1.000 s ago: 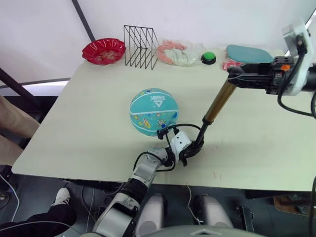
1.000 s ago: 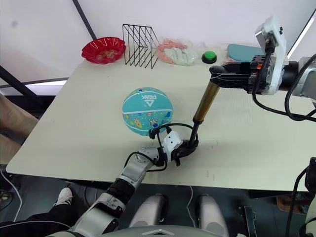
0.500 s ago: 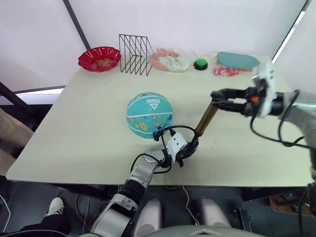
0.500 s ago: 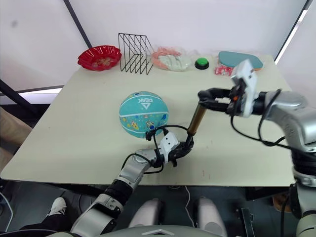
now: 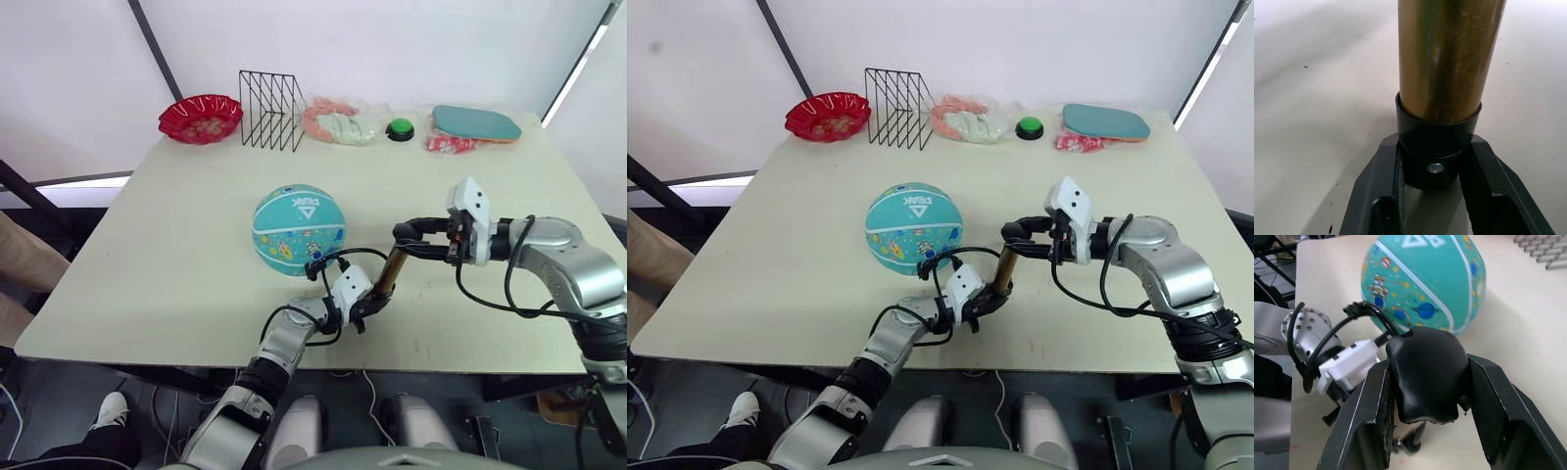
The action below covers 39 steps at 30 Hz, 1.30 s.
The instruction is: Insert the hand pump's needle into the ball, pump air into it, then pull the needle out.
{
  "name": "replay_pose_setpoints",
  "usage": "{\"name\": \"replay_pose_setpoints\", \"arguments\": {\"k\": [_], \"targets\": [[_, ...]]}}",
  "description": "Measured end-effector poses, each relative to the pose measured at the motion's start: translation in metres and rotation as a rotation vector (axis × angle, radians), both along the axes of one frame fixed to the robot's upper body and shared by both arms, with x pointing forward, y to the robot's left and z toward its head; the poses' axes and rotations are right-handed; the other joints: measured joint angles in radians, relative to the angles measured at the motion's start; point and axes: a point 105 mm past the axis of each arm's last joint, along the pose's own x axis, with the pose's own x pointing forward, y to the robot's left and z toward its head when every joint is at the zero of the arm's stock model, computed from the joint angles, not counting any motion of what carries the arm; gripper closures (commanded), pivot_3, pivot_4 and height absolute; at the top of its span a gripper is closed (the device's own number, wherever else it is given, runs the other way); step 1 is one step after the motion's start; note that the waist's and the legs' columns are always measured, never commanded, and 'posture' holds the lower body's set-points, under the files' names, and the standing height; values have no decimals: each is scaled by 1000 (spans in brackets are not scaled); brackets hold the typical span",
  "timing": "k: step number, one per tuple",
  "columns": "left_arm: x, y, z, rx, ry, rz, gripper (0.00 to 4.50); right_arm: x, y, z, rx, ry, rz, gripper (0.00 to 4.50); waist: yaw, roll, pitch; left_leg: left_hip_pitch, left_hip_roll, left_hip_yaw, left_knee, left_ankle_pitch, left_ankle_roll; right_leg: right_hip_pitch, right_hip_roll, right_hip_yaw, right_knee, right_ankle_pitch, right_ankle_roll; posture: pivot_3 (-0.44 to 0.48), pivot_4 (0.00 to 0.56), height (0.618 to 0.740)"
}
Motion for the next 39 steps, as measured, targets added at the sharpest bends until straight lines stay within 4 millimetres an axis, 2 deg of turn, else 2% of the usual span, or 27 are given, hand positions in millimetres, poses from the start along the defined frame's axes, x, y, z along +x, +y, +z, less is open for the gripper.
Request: {"name": "replay_pose_setpoints", "arguments": {"k": [3,5,6,8,10,11,12,14,18,26,30,32,34,37,39], "targets": [[0,-2,3,-4,-8,-12,3458,-1,-6,6,-5,30,-19,2883,3,3,5,-1,-1,0,0,0,0,0,-1,0,-1,1,1,0,150,740],[0,-5,6,-13,-16,-22,3458,-1,-13,19,8,56,-38,2883,8,7,12,-4,-2,0,0,0,0,-2,-2,0,-1,1,2,0,150,740],[0,-6,8,-21,-21,-31,3458,-2,-22,46,30,35,-52,2883,13,9,17,-8,-3,1,0,0,0,-7,-2,1,-1,2,2,0,150,740],[-1,-7,9,-23,-22,-33,3458,-3,-24,55,36,25,-51,2883,17,9,17,-10,-3,0,0,0,0,-9,-2,0,-1,4,-1,0,150,740],[0,-8,10,-27,-26,-38,3458,-4,-28,75,37,9,-57,2883,19,11,20,-14,-3,0,1,0,0,-13,-2,1,0,4,-1,0,150,740],[-1,-8,10,-29,-26,-40,3458,-7,-31,96,55,-23,-56,2883,21,9,22,-16,-3,-1,2,0,0,-13,-2,0,0,4,-1,0,150,740],[0,-8,11,-30,-27,-40,3458,-7,-32,100,53,-26,-59,2883,21,10,23,-17,-3,0,2,0,0,-14,-2,0,0,4,-1,0,150,740],[0,-7,11,-29,-27,-39,3458,-11,-37,122,75,-44,-73,2883,21,8,25,-17,-3,1,2,0,0,-14,-2,1,0,4,-1,0,150,740],[0,-7,10,-28,-25,-39,3458,-11,-38,128,72,-43,-86,2883,21,7,25,-17,-3,1,3,0,0,-15,-2,0,1,4,-1,0,150,740],[1,-7,10,-25,-22,-38,3458,-12,-38,126,69,-58,-91,2883,21,7,25,-16,-3,1,3,0,0,-14,-2,1,1,4,-1,0,150,740],[0,-6,7,-20,-13,-34,3458,-12,-32,113,70,-95,-70,2883,20,4,22,-11,-2,1,4,0,0,-10,-1,1,2,3,2,0,150,740],[1,-5,5,-14,-8,-28,3458,-9,-29,105,75,-104,-67,2883,18,3,22,-4,-1,3,3,0,0,-4,-1,1,2,2,3,0,150,740],[1,-4,2,-9,-1,-23,3458,-6,-25,92,75,-104,-67,2883,16,0,19,1,0,3,3,0,0,1,0,1,1,-1,0,0,150,740],[1,-1,-1,1,4,-12,3458,-1,-14,60,98,-87,-57,2883,10,-6,9,2,1,1,2,0,0,2,1,0,1,-1,-1,0,150,740],[1,0,-1,3,5,-5,3458,-1,-6,39,94,-71,-52,2884,3,-4,4,3,1,2,2,0,0,3,1,1,1,-1,-1,0,150,740]]}}
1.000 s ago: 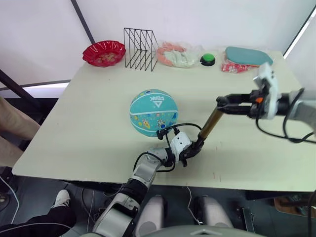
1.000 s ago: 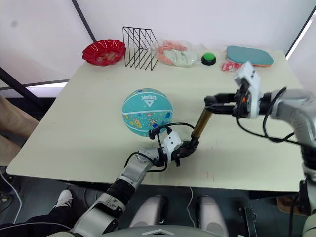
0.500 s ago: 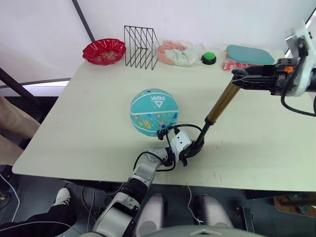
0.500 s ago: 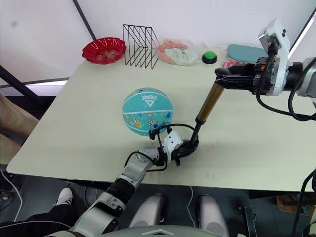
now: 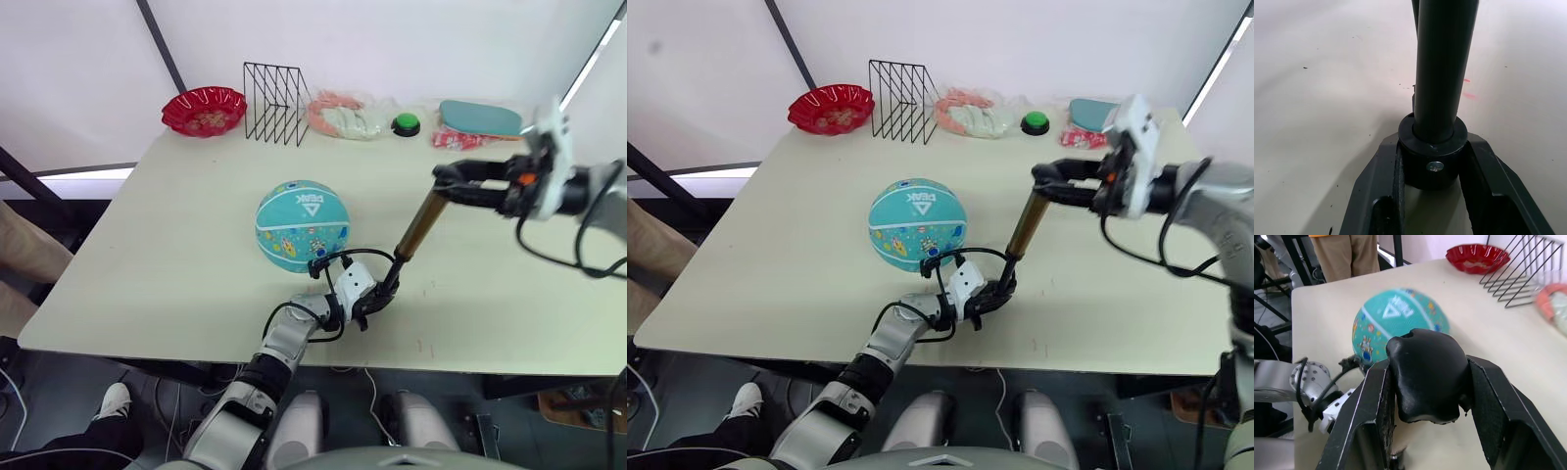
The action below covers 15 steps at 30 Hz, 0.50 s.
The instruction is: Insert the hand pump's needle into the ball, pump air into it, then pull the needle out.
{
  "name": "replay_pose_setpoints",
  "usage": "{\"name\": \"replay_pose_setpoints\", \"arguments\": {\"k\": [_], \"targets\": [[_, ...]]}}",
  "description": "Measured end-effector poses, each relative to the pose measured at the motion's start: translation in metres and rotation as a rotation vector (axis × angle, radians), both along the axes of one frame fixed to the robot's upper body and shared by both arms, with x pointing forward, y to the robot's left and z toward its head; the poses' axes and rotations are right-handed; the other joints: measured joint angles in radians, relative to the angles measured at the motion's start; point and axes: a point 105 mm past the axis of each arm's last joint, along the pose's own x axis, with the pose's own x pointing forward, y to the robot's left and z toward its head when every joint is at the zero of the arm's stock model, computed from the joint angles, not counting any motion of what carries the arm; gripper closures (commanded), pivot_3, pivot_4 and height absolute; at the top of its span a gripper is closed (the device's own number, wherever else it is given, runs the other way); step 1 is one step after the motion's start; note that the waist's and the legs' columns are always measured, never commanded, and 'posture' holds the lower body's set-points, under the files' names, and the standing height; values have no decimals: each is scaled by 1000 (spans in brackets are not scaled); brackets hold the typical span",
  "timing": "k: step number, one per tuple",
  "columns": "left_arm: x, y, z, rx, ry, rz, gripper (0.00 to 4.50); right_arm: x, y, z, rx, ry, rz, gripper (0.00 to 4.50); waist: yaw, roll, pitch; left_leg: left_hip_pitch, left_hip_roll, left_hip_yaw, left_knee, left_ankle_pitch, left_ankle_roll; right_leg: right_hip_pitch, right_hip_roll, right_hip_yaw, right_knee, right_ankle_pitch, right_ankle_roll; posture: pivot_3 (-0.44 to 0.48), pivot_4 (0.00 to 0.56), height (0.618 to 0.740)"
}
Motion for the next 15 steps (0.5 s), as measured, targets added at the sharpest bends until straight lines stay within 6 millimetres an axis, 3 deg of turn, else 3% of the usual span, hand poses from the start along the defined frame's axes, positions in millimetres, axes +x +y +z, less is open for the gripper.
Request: {"name": "replay_pose_setpoints", "arguments": {"k": [6,8,12,15], "targets": [[-1,5,-5,6,10,26,3458,-3,20,-51,-26,20,14,2884,-10,-1,-13,4,0,0,-1,0,0,3,1,0,0,0,0,0,150,740],[-1,7,-6,10,10,36,3458,-4,25,-64,-43,18,22,2884,-12,-1,-13,13,0,0,-4,0,0,10,1,0,-1,-1,-1,0,150,740],[-1,8,-6,12,11,42,3458,-4,28,-64,-53,-13,36,2884,-13,2,-12,18,3,-2,-5,-2,-2,15,1,-1,-1,-4,-4,0,150,740],[-1,5,-3,1,5,37,3458,-1,20,-49,-75,-7,36,2884,-11,5,-7,16,3,-2,-4,-2,-2,14,0,-1,-1,-4,-3,0,150,740]]}}
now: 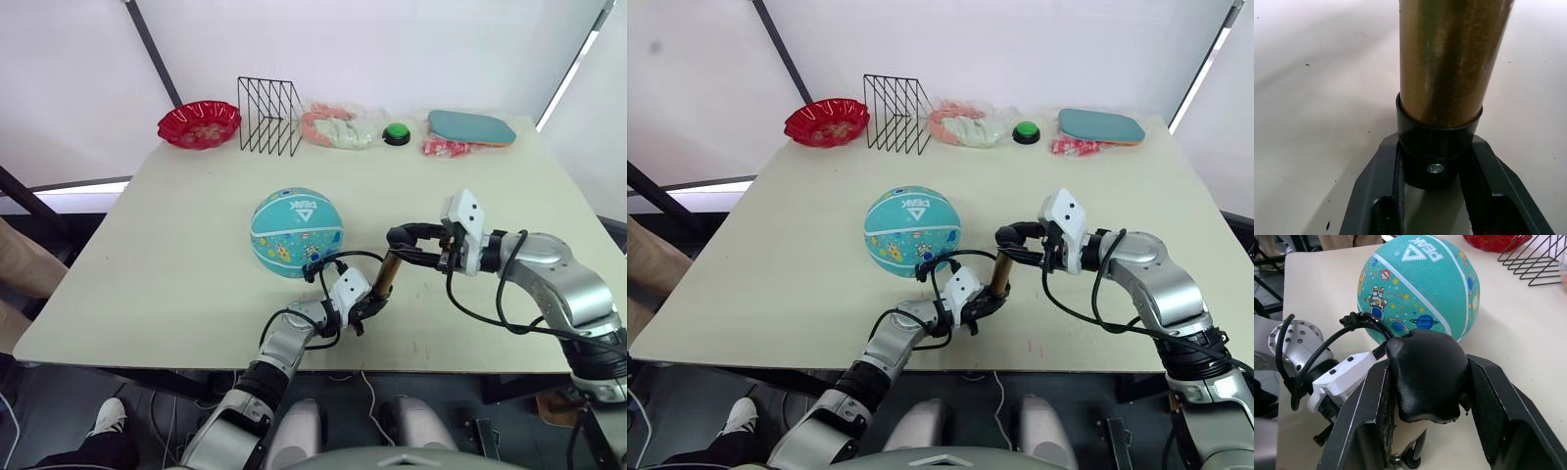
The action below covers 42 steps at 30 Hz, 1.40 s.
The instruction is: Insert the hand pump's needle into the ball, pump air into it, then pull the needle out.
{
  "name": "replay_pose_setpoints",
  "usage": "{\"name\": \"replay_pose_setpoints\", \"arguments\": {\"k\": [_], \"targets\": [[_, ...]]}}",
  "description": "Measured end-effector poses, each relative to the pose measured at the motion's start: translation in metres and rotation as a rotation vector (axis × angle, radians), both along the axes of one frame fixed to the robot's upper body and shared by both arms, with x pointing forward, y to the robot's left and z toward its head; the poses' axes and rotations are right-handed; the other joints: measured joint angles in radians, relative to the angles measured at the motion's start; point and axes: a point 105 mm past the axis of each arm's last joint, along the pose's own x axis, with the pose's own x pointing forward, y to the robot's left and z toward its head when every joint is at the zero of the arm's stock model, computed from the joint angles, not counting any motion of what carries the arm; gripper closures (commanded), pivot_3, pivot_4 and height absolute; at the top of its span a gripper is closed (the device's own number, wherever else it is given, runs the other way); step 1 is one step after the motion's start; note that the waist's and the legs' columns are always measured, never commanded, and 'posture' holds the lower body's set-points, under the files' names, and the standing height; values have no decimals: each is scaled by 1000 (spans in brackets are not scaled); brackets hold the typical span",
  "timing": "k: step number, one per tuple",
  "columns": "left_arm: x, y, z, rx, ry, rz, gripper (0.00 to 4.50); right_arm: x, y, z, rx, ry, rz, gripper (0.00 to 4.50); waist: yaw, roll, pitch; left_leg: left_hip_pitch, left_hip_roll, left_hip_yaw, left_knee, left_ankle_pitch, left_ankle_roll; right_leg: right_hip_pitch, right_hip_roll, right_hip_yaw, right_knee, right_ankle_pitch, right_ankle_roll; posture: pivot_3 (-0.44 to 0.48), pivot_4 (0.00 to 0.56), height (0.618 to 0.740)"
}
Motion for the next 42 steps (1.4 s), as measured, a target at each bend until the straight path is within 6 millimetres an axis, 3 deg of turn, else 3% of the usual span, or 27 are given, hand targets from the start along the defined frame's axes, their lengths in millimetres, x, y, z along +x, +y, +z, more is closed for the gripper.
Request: {"name": "replay_pose_setpoints", "arguments": {"k": [6,7,12,13,19,26,31,35,42], "targets": [[0,-8,9,-22,-23,-47,3458,-1,-27,30,-7,93,-43,2884,14,6,13,-19,-5,0,2,0,0,-16,-2,0,0,2,6,0,150,740],[0,-10,11,-30,-27,-55,3458,-2,-33,49,12,94,-53,2884,20,9,17,-23,-7,0,3,0,0,-19,-3,1,0,5,4,0,150,740],[-1,-12,12,-35,-30,-64,3458,-7,-40,95,50,48,-54,2884,28,6,26,-24,-7,0,3,0,0,-20,-3,1,0,4,5,0,150,740],[0,-12,13,-36,-32,-64,3458,-10,-42,113,68,25,-55,2884,29,6,28,-24,-7,0,3,0,0,-20,-4,1,0,3,6,0,150,740],[0,-12,14,-37,-36,-68,3458,-14,-49,141,85,7,-62,2884,29,6,30,-29,-7,1,4,0,0,-25,-4,1,0,4,6,0,150,740],[0,-12,14,-37,-36,-68,3458,-15,-55,138,70,5,-70,2885,29,5,30,-30,-7,1,5,0,0,-26,-4,0,1,5,5,0,150,740],[0,-7,10,-27,-28,-50,3458,-14,-53,122,59,-43,-51,2885,25,0,26,-21,-5,2,4,0,0,-18,-2,1,1,3,8,0,150,740],[1,0,5,-6,-19,-25,3458,-11,-35,97,64,-56,-19,2885,10,-5,15,-16,-2,1,4,-1,1,-14,0,1,1,1,5,0,150,740],[0,2,2,7,-9,-17,3458,-9,1,29,38,-15,-1,2885,0,-5,-3,-14,-2,2,3,-1,1,-13,1,1,1,2,7,0,150,740]]}}
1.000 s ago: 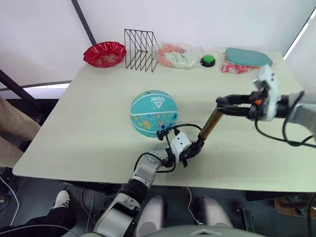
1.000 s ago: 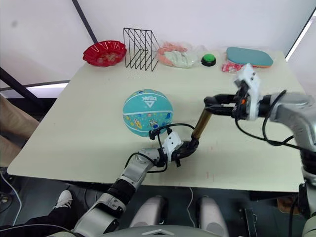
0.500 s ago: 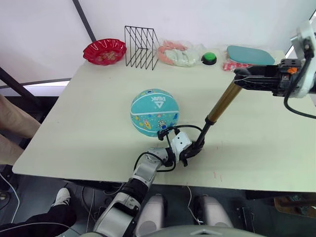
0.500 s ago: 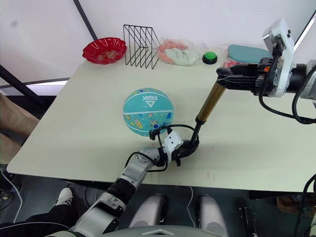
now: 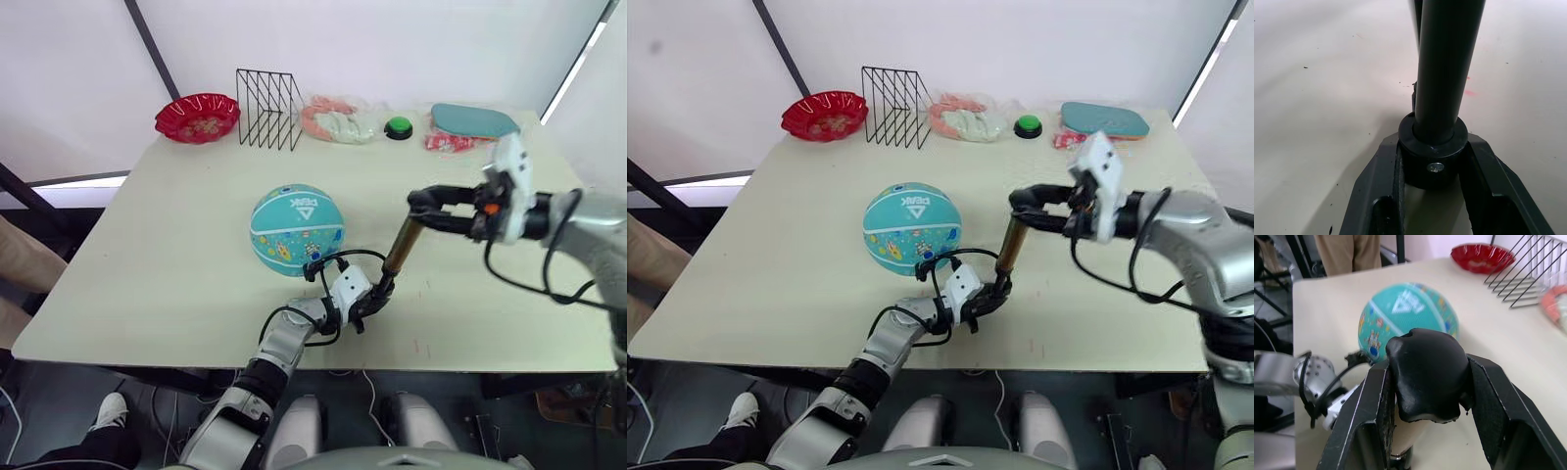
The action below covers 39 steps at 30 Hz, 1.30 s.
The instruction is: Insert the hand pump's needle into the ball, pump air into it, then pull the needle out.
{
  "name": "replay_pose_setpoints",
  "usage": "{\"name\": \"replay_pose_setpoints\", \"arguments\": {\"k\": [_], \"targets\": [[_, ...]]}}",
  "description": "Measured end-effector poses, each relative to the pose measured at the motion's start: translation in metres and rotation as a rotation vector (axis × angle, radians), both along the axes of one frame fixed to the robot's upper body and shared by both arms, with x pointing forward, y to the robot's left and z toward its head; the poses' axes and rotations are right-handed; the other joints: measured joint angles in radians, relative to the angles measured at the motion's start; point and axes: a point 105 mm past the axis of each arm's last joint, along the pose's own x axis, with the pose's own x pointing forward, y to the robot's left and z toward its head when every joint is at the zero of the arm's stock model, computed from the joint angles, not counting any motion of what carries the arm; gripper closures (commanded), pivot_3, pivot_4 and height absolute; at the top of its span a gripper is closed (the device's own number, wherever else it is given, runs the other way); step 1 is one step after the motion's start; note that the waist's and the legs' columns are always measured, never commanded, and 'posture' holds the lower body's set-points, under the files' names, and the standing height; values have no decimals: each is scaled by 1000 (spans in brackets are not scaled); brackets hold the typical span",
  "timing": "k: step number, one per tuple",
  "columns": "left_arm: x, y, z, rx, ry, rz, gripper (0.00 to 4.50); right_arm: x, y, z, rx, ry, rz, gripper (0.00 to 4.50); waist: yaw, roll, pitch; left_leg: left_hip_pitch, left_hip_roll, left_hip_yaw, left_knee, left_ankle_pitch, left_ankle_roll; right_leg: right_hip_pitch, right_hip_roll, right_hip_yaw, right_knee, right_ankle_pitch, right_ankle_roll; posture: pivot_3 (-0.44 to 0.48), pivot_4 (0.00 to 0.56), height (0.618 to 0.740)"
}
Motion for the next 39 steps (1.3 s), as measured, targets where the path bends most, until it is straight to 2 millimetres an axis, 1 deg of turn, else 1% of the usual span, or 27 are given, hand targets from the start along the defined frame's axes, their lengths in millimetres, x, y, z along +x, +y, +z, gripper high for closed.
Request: {"name": "replay_pose_setpoints", "arguments": {"k": [2,3,6,8,11,12,16,18,19,20,22,23,24,27,30,31,34,39], "targets": [[0,0,0,0,2,1,3458,2,2,-12,-2,7,-7,2885,0,0,-1,0,0,0,0,0,0,0,0,0,0,0,0,0,150,740],[0,0,-1,2,6,3,3458,3,4,-23,-1,22,-11,2885,0,0,-2,1,0,0,-1,0,0,1,0,0,0,0,0,0,150,740],[0,0,-1,4,10,4,3458,6,4,-41,17,63,-34,2885,0,-1,-1,4,0,0,-1,0,0,3,0,0,0,-1,-2,0,150,740],[0,1,-1,5,14,5,3458,6,4,-41,23,54,-35,2885,-1,2,-1,10,0,0,-2,0,0,7,0,2,0,-2,-4,0,150,740],[1,-1,-1,3,12,3,3458,6,-1,-36,9,50,-39,2885,1,0,2,10,1,0,-3,0,0,8,-1,1,-1,-3,-5,0,150,740],[0,-3,0,-2,10,-2,3458,7,-8,-28,-1,42,-46,2885,3,1,5,10,1,-1,-2,0,0,8,-1,0,-1,-3,-5,0,150,740],[0,-8,5,-11,-6,-30,3458,6,-26,-16,-10,102,-72,2885,8,5,14,4,-1,-1,-2,0,0,6,-3,0,-3,-2,-3,0,150,740],[0,-12,9,-22,-16,-44,3458,6,-35,1,1,111,-85,2885,14,10,18,-7,-3,-1,0,0,0,-5,-4,0,-2,0,1,0,150,740],[0,-12,9,-23,-17,-47,3458,6,-36,6,5,111,-85,2885,17,10,19,-8,-4,-1,1,0,0,-6,-4,0,-2,1,1,0,150,740],[0,-13,10,-28,-19,-53,3458,4,-41,25,13,96,-84,2885,22,10,23,-9,-5,0,0,0,0,-6,-5,0,-2,2,-1,0,150,740],[0,-13,10,-28,-19,-54,3458,3,-42,34,30,90,-83,2885,26,8,25,-9,-5,-1,0,0,1,-6,-5,0,-2,2,-2,0,150,740],[0,-15,12,-33,-24,-57,3458,1,-45,53,37,89,-82,2885,28,11,32,-10,-5,0,1,0,1,-8,-5,0,-2,2,-1,0,150,740],[0,-15,12,-34,-24,-57,3458,1,-46,58,42,79,-84,2885,29,11,32,-11,-5,0,1,0,1,-9,-5,0,-2,2,-1,0,150,740],[0,-14,12,-37,-23,-55,3458,-3,-48,87,76,49,-76,2885,30,10,33,-12,-5,0,1,0,1,-10,-5,0,-2,2,-1,0,150,740],[0,-14,12,-40,-22,-54,3458,-2,-51,106,100,47,-85,2885,30,10,34,-14,-5,0,2,0,1,-11,-5,0,-1,3,-2,0,150,740],[0,-14,12,-41,-22,-54,3458,-3,-53,110,103,39,-86,2885,30,10,34,-15,-5,-1,2,0,1,-12,-5,0,-1,3,-2,0,150,740],[0,-14,12,-41,-22,-56,3458,-4,-54,110,97,46,-85,2885,29,10,34,-15,-5,0,2,0,1,-12,-5,0,-1,3,-3,0,150,740],[0,-12,11,-36,-19,-49,3458,-6,-57,98,54,-10,-76,2886,27,8,32,-12,-5,1,2,-1,1,-10,-5,1,-1,1,1,0,150,740]]}}
